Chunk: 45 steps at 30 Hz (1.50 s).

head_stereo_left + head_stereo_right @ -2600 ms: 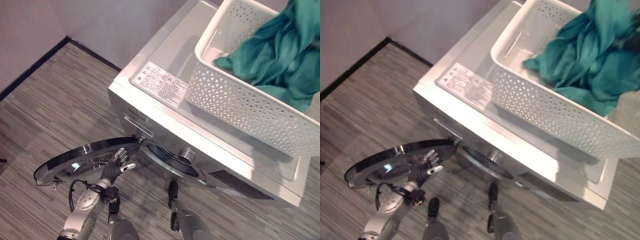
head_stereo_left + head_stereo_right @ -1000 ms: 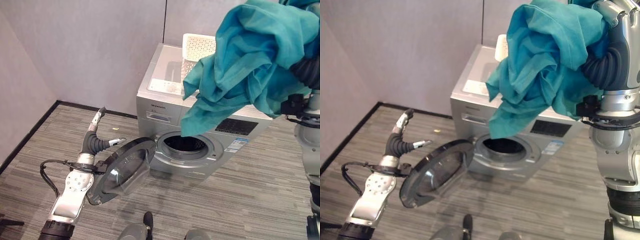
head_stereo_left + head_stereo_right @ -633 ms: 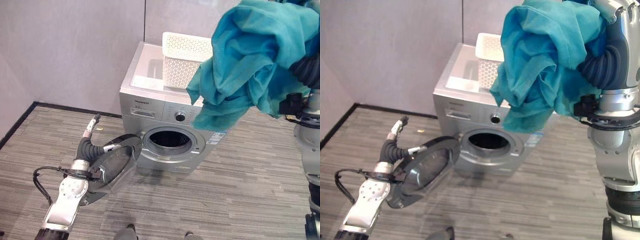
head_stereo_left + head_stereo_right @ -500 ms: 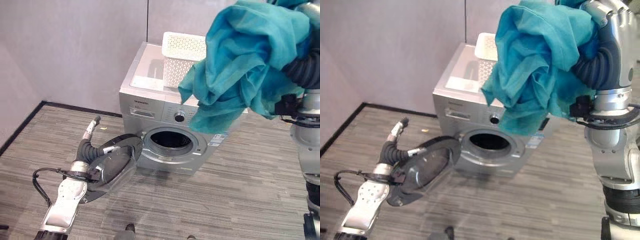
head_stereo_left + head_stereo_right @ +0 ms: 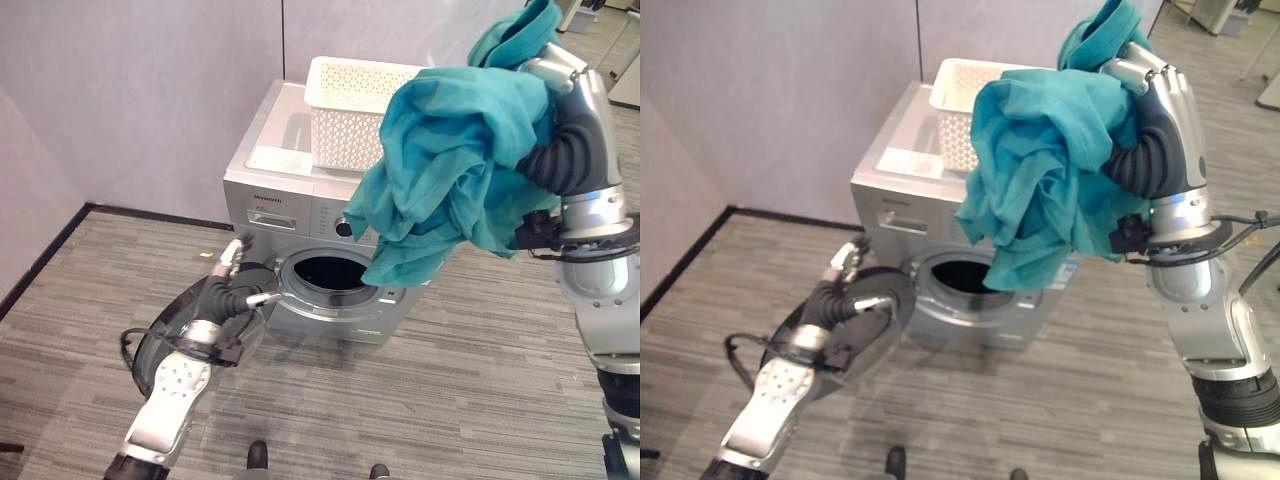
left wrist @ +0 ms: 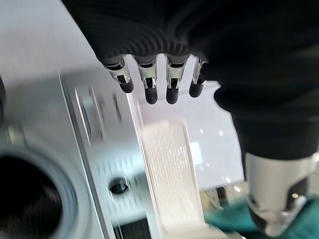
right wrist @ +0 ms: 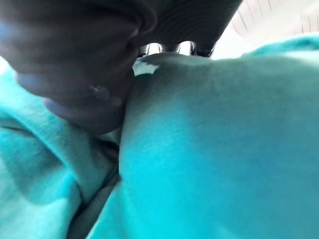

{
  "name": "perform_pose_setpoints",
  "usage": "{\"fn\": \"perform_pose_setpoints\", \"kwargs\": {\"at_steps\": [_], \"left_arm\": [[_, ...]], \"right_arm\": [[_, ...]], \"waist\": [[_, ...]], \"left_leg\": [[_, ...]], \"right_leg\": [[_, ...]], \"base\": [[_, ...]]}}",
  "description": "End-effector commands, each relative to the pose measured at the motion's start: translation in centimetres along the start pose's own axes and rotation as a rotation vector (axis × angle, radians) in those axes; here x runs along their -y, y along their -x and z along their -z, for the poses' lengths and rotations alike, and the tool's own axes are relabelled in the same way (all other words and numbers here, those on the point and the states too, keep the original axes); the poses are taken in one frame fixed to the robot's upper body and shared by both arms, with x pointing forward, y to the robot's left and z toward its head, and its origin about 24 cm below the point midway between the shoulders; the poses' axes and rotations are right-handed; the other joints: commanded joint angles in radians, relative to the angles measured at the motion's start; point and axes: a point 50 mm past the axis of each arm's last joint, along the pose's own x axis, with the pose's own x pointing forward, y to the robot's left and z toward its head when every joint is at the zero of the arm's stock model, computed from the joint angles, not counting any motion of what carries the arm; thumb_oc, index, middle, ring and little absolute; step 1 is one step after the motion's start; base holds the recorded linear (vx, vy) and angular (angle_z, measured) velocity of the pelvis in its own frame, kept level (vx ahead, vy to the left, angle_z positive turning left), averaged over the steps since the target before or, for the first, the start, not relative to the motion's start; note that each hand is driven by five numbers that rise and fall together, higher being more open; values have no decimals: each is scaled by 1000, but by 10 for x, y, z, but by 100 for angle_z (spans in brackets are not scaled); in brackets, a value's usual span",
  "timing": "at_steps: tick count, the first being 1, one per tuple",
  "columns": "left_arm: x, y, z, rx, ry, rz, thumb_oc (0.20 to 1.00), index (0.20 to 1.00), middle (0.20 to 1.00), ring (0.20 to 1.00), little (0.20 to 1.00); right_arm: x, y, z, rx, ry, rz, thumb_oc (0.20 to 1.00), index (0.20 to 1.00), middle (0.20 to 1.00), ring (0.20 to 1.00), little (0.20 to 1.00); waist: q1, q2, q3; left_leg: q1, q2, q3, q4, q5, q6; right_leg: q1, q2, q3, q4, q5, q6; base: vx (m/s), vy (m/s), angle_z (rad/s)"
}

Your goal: Grab the laundry basket,head to the washer,open it,put in the laundry and shut it.

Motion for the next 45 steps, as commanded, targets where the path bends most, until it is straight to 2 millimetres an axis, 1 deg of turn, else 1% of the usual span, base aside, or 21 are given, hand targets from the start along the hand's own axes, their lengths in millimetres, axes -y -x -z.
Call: {"fn": "perform_pose_setpoints", "kwargs": {"at_steps": [1, 2, 3, 8, 11, 21, 24, 28, 30, 36, 39, 40, 41, 45], "left_arm": [[7, -17, -24, 112, 119, 40, 1000, 1000, 1000, 1000, 1000], [7, -18, -24, 116, 123, 40, 1000, 1000, 1000, 1000, 1000], [16, -28, -27, 120, 160, 65, 1000, 1000, 1000, 1000, 1000], [33, -51, -36, 145, 255, 80, 1000, 1000, 1000, 1000, 1000], [38, -63, -47, 185, 252, 88, 1000, 1000, 1000, 1000, 1000], [42, -85, -79, 291, 291, 83, 1000, 1000, 1000, 1000, 1000], [42, -88, -86, 320, 287, 63, 1000, 1000, 1000, 1000, 1000], [47, -89, -89, 322, 327, 63, 1000, 1000, 1000, 1000, 1000], [56, -93, -94, 329, 371, 77, 1000, 1000, 1000, 1000, 1000], [73, -97, -101, 333, 413, 115, 1000, 1000, 1000, 1000, 1000], [77, -98, -107, 351, 428, 112, 1000, 1000, 1000, 1000, 1000], [77, -98, -107, 351, 428, 111, 1000, 1000, 1000, 1000, 1000], [80, -99, -109, 356, 451, 104, 1000, 1000, 1000, 1000, 1000], [82, -100, -115, 382, 449, 90, 1000, 1000, 1000, 1000, 1000]], "right_arm": [[17, -23, -27, 164, -63, 111, 200, 200, 200, 200, 200], [17, -24, -27, 166, -60, 113, 200, 200, 200, 200, 200], [17, -28, -30, 180, -75, 127, 200, 200, 200, 200, 200], [13, -40, -44, 245, -143, 144, 200, 200, 200, 200, 200], [11, -45, -52, 280, -180, 148, 200, 200, 200, 200, 200], [3, -51, -60, 300, -266, 153, 200, 200, 200, 200, 200], [0, -50, -60, 293, -292, 164, 200, 200, 200, 200, 200], [-3, -49, -59, 274, -327, 175, 200, 200, 200, 200, 200], [-11, -49, -58, 248, -386, 181, 200, 200, 200, 200, 200], [-33, -41, -61, 195, -529, 163, 200, 200, 200, 200, 200], [-47, -38, -66, 171, -623, 147, 200, 200, 200, 200, 200], [-47, -38, -66, 171, -623, 147, 200, 200, 200, 200, 200], [-56, -34, -70, 156, -687, 127, 200, 200, 200, 200, 200], [-71, -27, -78, 131, -815, 86, 200, 200, 200, 200, 200]], "waist": [[5, -14, 35], [5, -12, 36], [-2, -10, 58], [-17, -6, 113], [-22, -1, 133], [-34, 17, 178], [-36, 18, 191], [-37, 18, 198], [-39, 15, 207], [-44, 10, 214], [-43, 7, 216], [-43, 7, 216], [-44, 4, 219], [-47, 0, 224]], "left_leg": [[26, 31, 36, 78, -197, 42], [22, 31, 35, 80, -197, 42], [3, 35, 32, 84, -189, 38], [-53, 40, 31, 101, -171, 33], [-74, 41, 33, 108, -164, 32], [-114, 32, 31, 112, -147, 28], [-129, 32, 29, 118, -145, 26], [-136, 32, 30, 123, -144, 26], [-144, 33, 31, 128, -144, 24], [-152, 41, 36, 139, -144, 20], [-150, 43, 39, 138, -144, 20], [-150, 44, 39, 138, -144, 20], [-150, 46, 42, 138, -144, 19], [-146, 52, 47, 138, -142, 17]], "right_leg": [[-92, -29, 34, 72, -28, -15], [-95, -29, 34, 72, -28, -16], [-110, -24, 37, 72, -28, -20], [-165, -17, 53, 86, -24, -29], [-192, -15, 59, 97, -22, -34], [-237, -17, 71, 113, -16, -43], [-249, -18, 71, 119, -16, -45], [-258, -18, 73, 126, -17, -47], [-261, -16, 74, 123, -14, -48], [-263, -12, 72, 114, -10, -49], [-263, -9, 71, 110, -8, -49], [-263, -9, 72, 110, -8, -49], [-264, -8, 71, 110, -9, -50], [-266, -6, 70, 111, -9, -50]], "base": [[-83, -36, 5], [-167, -57, 3], [-135, -27, 2], [-144, -15, 2], [-91, -4, 8], [-48, 5, 1], [-23, -7, 2], [0, 0, 0], [0, 0, 0], [0, 0, 0], [0, 0, 0], [0, 0, 0], [0, 0, 0], [0, 0, 0]]}}
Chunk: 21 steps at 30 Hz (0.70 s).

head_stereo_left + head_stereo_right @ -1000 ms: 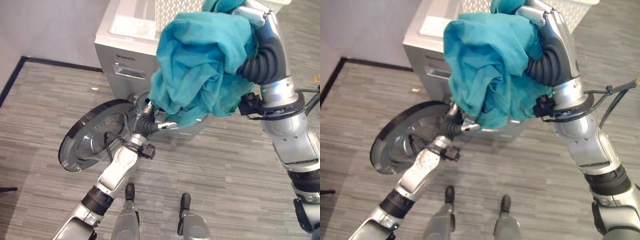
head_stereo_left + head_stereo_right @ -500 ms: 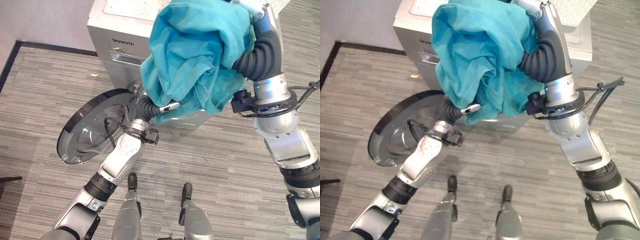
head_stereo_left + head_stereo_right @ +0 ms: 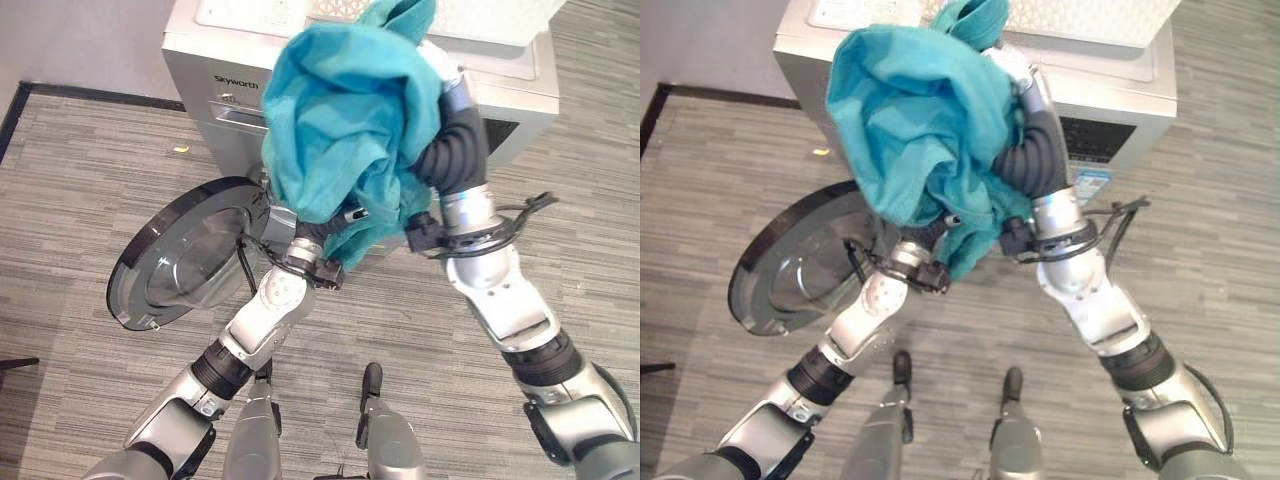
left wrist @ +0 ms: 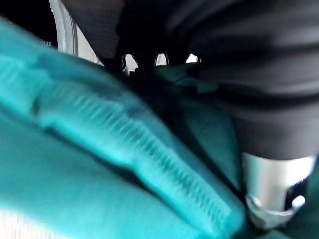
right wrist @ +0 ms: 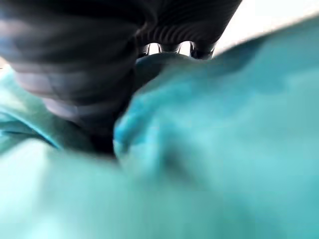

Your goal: Grab the laundry basket,head to the washer,open it,put in the laundry and shut it.

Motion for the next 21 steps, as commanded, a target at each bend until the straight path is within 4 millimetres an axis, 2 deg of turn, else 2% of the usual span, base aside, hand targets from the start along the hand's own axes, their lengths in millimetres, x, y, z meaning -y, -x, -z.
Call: {"fn": "perform_pose_setpoints", "kwargs": {"at_steps": [1, 10, 15, 21], "left_arm": [[14, -14, -28, 170, 43, 27, 1000, 1000, 1000, 1000, 1000], [14, -16, -40, 239, 54, 10, 1000, 1000, 1000, 1000, 1000], [11, -15, -35, 241, 46, -11, 1000, 1000, 1000, 1000, 1000], [7, -15, -38, 309, -57, -56, 1000, 1000, 1000, 1000, 1000]], "right_arm": [[-2, -5, -23, 120, -155, 28, 200, 200, 200, 200, 200], [-12, 0, -23, 100, -265, 4, 200, 200, 200, 200, 200], [-16, -1, -28, 132, -283, -5, 200, 200, 200, 200, 200], [-19, -2, -33, 155, -336, 1, 200, 200, 200, 200, 200]], "waist": [[7, -33, -26], [6, -42, -19], [4, -50, -24], [-1, -65, -28]], "left_leg": [[30, 48, 74, 66, -156, 17], [43, 59, 80, 69, -157, 10], [54, 64, 90, 74, -165, 6], [67, 73, 105, 76, -173, 5]], "right_leg": [[-131, -15, 80, 89, -36, -38], [-124, -11, 76, 97, -44, -40], [-120, -11, 73, 106, -51, -41], [-121, -10, 78, 110, -50, -38]], "base": [[0, 0, 0], [0, 0, 0], [0, 0, 0], [3, 0, -2]]}}
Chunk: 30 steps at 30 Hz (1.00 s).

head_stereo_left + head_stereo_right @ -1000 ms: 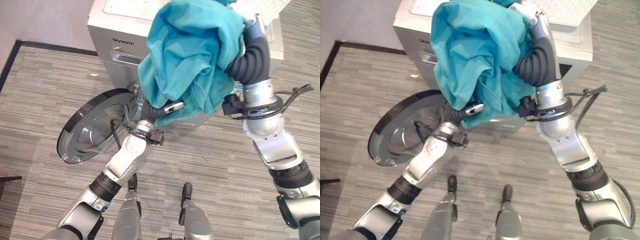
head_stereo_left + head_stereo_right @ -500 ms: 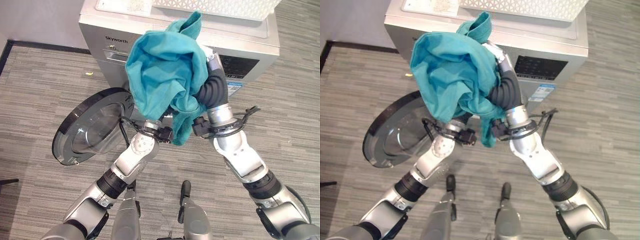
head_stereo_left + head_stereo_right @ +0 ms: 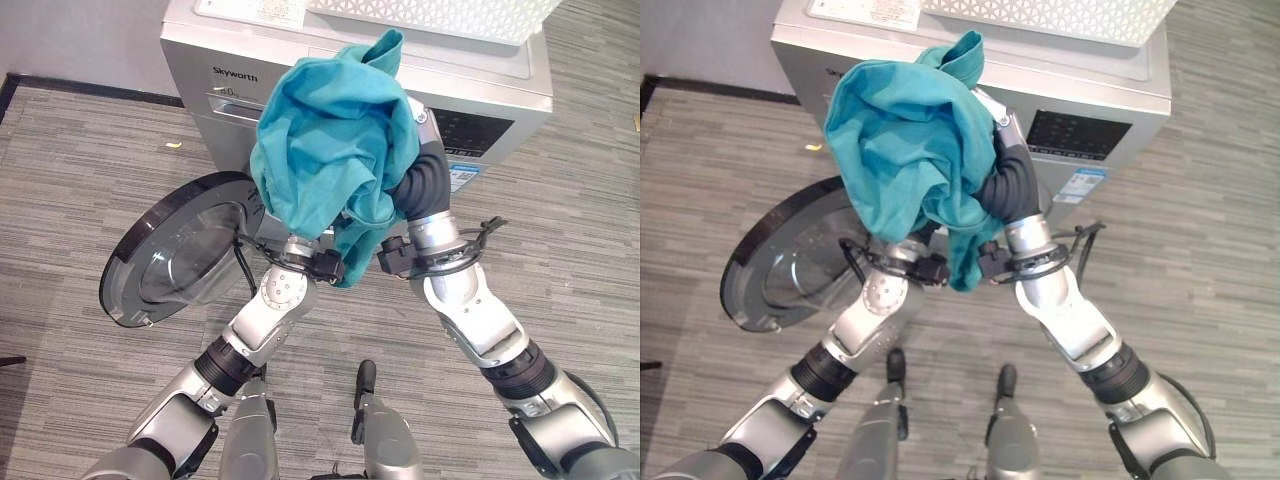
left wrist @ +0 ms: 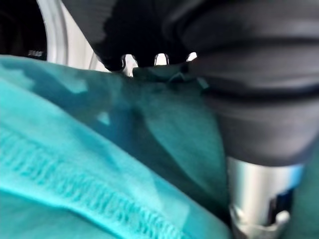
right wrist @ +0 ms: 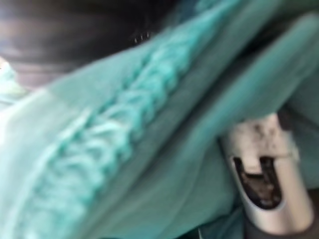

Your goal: Grab the laundry basket,head to the washer,open it,put in the laundry and shut it.

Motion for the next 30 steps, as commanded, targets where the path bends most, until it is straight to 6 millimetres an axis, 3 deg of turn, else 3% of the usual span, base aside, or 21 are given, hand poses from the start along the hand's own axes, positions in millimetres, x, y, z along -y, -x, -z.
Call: {"fn": "perform_pose_setpoints", "kwargs": {"at_steps": [1, 5, 12, 18, 23, 24, 25, 27, 30], "left_arm": [[14, -15, -30, 228, -7, 2, 1000, 1000, 1000, 1000, 1000], [20, -16, -16, 218, -26, -67, 1000, 1000, 1000, 1000, 1000], [18, -13, 3, 155, -36, -80, 1000, 1000, 1000, 1000, 1000], [17, -14, 1, 153, -4, -62, 1000, 1000, 1000, 1000, 1000], [17, -18, -11, 205, 9, -41, 1000, 1000, 1000, 1000, 1000], [14, -18, -16, 229, 0, -46, 831, 831, 831, 831, 831], [12, -18, -17, 233, 2, -52, 536, 536, 536, 536, 536], [10, -19, -21, 252, 14, -70, 200, 200, 200, 200, 200], [7, -18, -23, 261, 17, -85, 200, 200, 200, 200, 200]], "right_arm": [[-12, -6, -35, 202, -161, -15, 200, 200, 200, 200, 200], [-22, -5, -37, 198, -291, -32, 200, 200, 200, 200, 200], [-30, -8, -48, 251, -330, -84, 200, 200, 200, 200, 200], [-31, -10, -53, 279, -327, -94, 200, 200, 200, 200, 200], [-26, -11, -58, 310, -306, -90, 200, 200, 200, 200, 200], [-24, -11, -59, 313, -296, -89, 200, 200, 200, 200, 200], [-23, -11, -58, 309, -288, -88, 200, 200, 200, 200, 200], [-21, -9, -56, 299, -277, -85, 200, 200, 200, 200, 200], [-18, -8, -54, 290, -260, -82, 200, 200, 200, 200, 200]], "waist": [[-2, -42, -43], [-8, -59, -40], [-8, -72, -40], [-9, -77, -47], [-11, -81, -55], [-10, -80, -55], [-10, -80, -56], [-9, -79, -57], [-8, -78, -58]], "left_leg": [[69, 69, 104, 57, -172, 3], [74, 75, 114, 58, -171, 0], [81, 79, 125, 57, -170, -3], [83, 80, 127, 54, -171, -3], [80, 81, 122, 55, -174, -5], [80, 81, 122, 56, -176, -5], [80, 81, 121, 55, -176, -5], [80, 81, 121, 56, -176, -5], [79, 80, 120, 56, -177, -5]], "right_leg": [[-112, -10, 70, 80, -49, -37], [-114, -9, 74, 82, -48, -38], [-114, -7, 76, 80, -45, -37], [-112, -6, 75, 78, -45, -37], [-109, -5, 75, 78, -48, -38], [-109, -5, 75, 79, -50, -39], [-108, -5, 74, 79, -50, -39], [-106, -6, 70, 78, -49, -39], [-105, -6, 69, 77, -49, -39]], "base": [[0, -7, -12], [-1, -12, -16], [0, -2, -2], [0, 0, 0], [0, 0, 0], [0, 0, 0], [0, 0, 0], [0, 0, 0], [0, 0, 0]]}}
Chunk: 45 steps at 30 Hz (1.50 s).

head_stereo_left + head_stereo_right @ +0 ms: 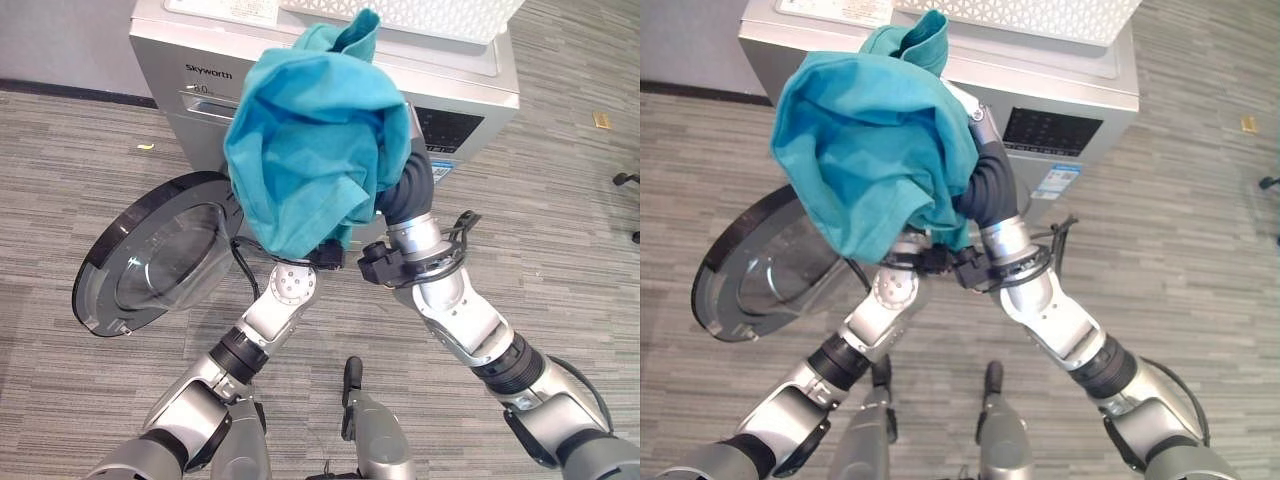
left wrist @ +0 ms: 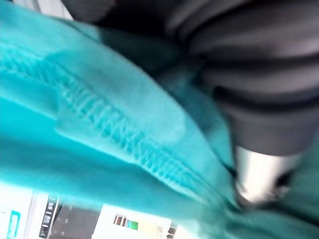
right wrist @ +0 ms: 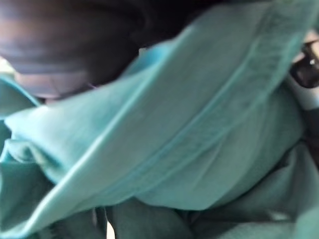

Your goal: Grab the laundry basket,head to the washer,open it,put in the laundry and shut it.

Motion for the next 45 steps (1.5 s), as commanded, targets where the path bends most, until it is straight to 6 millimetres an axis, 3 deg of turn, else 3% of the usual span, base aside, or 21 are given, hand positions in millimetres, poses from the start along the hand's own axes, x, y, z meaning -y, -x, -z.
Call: {"fn": "perform_pose_setpoints", "kwargs": {"at_steps": [1, 2, 3, 12, 23, 34, 39, 40, 45], "left_arm": [[6, -10, -28, 150, 67, 16, 200, 200, 200, 200, 200], [5, -10, -28, 149, 67, 9, 200, 200, 200, 200, 200], [4, -9, -27, 145, 60, 5, 200, 200, 200, 200, 200], [-1, -4, -22, 126, 72, -13, 200, 200, 200, 200, 200], [-6, 15, 3, -15, 100, 38, 200, 200, 200, 200, 200], [-8, 37, 16, -106, 140, 96, 200, 200, 200, 200, 200], [-12, 46, 21, -145, 145, 106, 200, 200, 200, 200, 200], [-15, 51, 22, -160, 157, 111, 200, 200, 200, 200, 200], [-22, 65, 27, -212, 189, 107, 200, 200, 200, 200, 200]], "right_arm": [[-1, -4, -38, 212, -49, -22, 344, 344, 344, 344, 344], [2, -2, -37, 207, -12, -8, 595, 595, 595, 595, 595], [6, 0, -38, 216, 10, 12, 1000, 1000, 1000, 1000, 1000], [21, 7, -34, 216, 91, 138, 1000, 1000, 1000, 1000, 1000], [50, 24, -31, 190, 174, 297, 1000, 1000, 1000, 1000, 1000], [88, 50, -38, 180, 372, 518, 1000, 1000, 1000, 1000, 1000], [113, 70, -40, 129, 575, 650, 1000, 1000, 1000, 1000, 1000], [127, 84, -40, 77, 715, 711, 1000, 1000, 1000, 1000, 1000], [147, 114, -36, -65, 962, 797, 1000, 1000, 1000, 1000, 1000]], "waist": [[12, -29, -59], [12, -28, -59], [11, -27, -59], [10, -18, -53], [5, -6, -55], [-6, 7, -55], [-14, 12, -61], [-18, 14, -57], [-17, 21, -38]], "left_leg": [[69, 67, 89, 58, -177, -5], [68, 66, 87, 58, -178, -4], [67, 66, 86, 58, -178, -4], [58, 63, 84, 67, -182, -1], [45, 60, 83, 73, -185, 4], [30, 54, 74, 84, -192, 8], [23, 54, 71, 85, -195, 10], [20, 54, 68, 87, -197, 10], [6, 57, 59, 101, -206, 9]], "right_leg": [[-87, -13, 34, 63, -51, -37], [-87, -13, 34, 64, -52, -37], [-87, -13, 35, 64, -52, -37], [-93, -14, 31, 69, -52, -35], [-103, -19, 28, 78, -53, -33], [-107, -25, 21, 85, -59, -30], [-111, -24, 20, 88, -61, -28], [-113, -25, 20, 90, -63, -27], [-120, -23, 14, 98, -72, -25]], "base": [[0, 0, 0], [0, 0, 0], [0, 0, 0], [0, 0, 0], [0, 0, 0], [0, 0, 0], [2, -1, 1], [0, 0, 0], [0, 0, 0]]}}
